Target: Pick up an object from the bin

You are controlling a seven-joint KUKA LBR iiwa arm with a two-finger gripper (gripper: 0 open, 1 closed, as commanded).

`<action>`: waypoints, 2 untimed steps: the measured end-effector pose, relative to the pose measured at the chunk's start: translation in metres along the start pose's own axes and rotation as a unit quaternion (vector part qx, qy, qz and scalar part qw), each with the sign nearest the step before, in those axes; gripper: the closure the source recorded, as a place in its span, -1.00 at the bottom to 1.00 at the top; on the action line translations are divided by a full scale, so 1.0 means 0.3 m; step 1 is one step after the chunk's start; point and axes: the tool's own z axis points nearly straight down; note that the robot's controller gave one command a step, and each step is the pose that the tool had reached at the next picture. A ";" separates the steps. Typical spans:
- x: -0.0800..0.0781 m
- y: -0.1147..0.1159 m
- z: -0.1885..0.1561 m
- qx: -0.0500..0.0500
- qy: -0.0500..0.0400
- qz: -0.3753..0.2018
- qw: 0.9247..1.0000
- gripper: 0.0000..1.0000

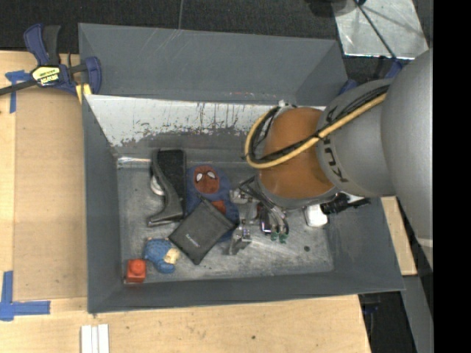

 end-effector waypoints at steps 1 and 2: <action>0.000 0.007 0.001 -0.002 -0.002 -0.002 1.000 1.00; 0.013 0.007 0.010 -0.001 0.006 -0.002 1.000 -1.00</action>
Offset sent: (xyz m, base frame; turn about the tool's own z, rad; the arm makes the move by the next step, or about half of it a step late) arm 0.0000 0.0000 0.0000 0.0000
